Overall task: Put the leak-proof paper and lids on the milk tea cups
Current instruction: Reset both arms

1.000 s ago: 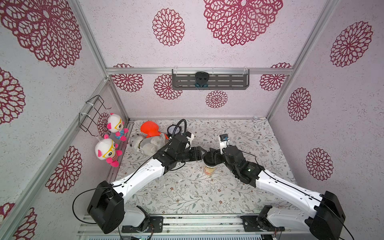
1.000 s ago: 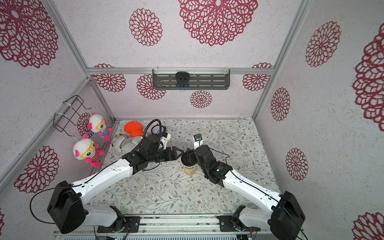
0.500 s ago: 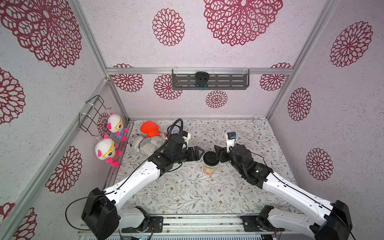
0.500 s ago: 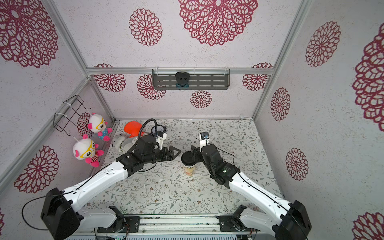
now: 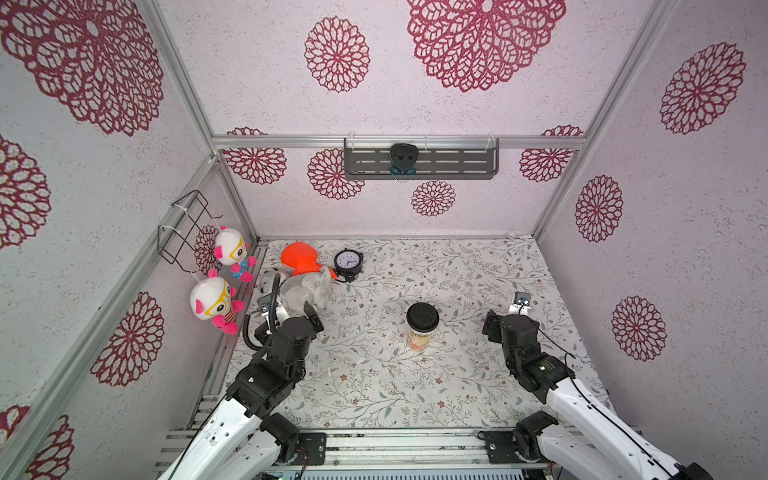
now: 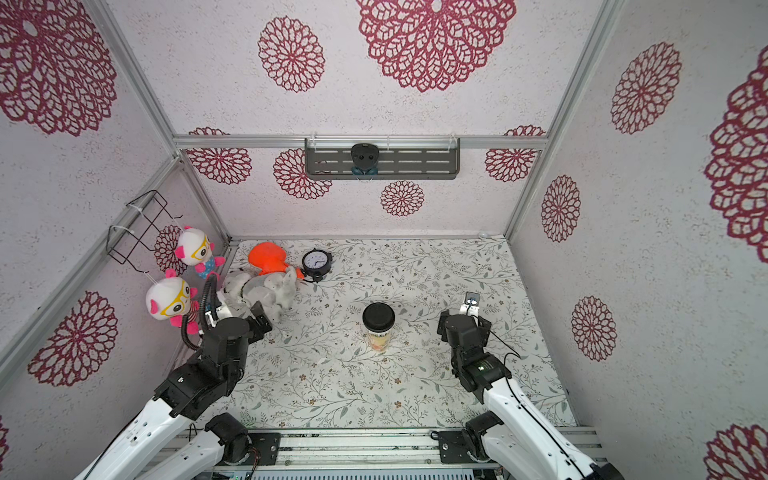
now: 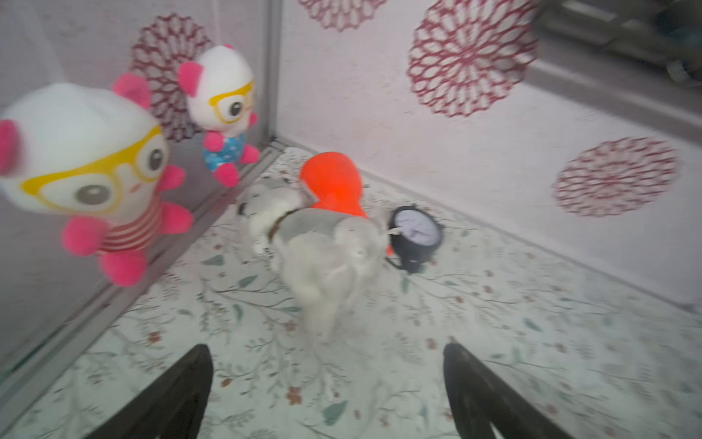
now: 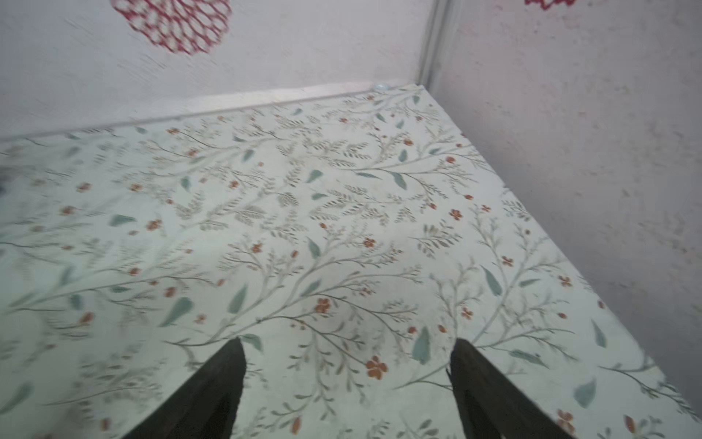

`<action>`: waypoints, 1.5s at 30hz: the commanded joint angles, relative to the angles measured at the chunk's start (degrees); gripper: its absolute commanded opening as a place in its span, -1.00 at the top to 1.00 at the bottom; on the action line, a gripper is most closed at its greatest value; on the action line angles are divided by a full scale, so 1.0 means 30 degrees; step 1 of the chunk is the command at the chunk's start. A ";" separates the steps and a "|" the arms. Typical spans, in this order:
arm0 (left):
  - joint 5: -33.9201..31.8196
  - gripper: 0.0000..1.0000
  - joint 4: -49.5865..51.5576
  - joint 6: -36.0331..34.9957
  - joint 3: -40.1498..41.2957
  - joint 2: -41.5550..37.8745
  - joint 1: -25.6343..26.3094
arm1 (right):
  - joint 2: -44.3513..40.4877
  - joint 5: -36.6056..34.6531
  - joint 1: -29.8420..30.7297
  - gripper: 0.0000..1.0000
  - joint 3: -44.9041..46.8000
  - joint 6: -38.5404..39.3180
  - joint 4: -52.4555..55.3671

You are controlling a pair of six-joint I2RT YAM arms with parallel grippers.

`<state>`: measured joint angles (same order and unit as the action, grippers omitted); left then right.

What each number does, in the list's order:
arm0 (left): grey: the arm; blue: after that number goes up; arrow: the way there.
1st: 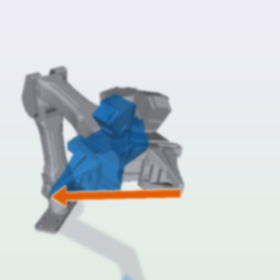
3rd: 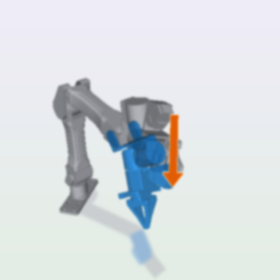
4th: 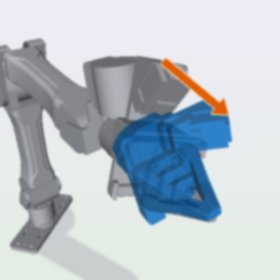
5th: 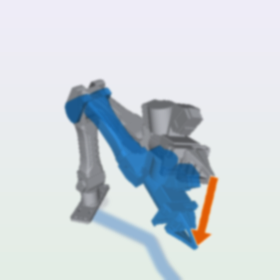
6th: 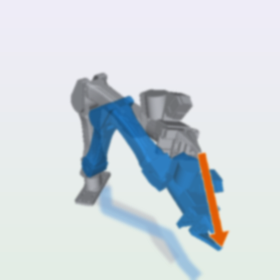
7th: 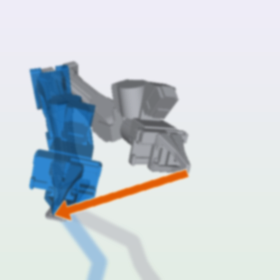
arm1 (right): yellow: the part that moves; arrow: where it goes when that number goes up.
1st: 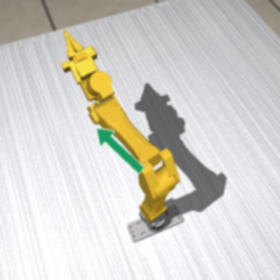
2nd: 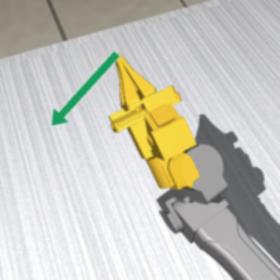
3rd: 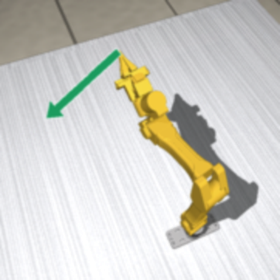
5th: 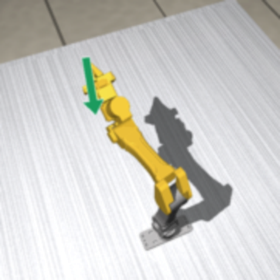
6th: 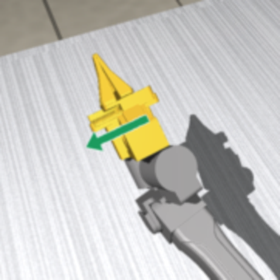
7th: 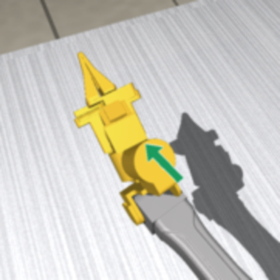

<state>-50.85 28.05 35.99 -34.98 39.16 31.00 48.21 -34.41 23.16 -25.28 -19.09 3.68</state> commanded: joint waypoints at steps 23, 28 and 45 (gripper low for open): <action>1.3982 -0.95 -1.9350 -0.8763 0.4009 1.1140 -1.3007 | 1.1342 0.5390 -0.6236 -0.97 0.1544 0.6488 -1.8779; 1.5532 -0.95 -2.3262 -0.9199 0.4086 1.3056 -1.3114 | 1.2931 0.7126 -0.7483 -0.97 0.3317 0.5487 -2.3384; 1.5595 -0.95 -2.5683 -0.9345 0.3500 1.6524 -1.3274 | 1.3242 0.7810 -0.7368 -0.98 0.3384 0.5976 -2.3723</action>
<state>-3.51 -48.47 8.97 -24.40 88.62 -8.71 88.40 -11.62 0.95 -14.70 -2.07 -64.90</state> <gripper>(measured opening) 0.974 0.988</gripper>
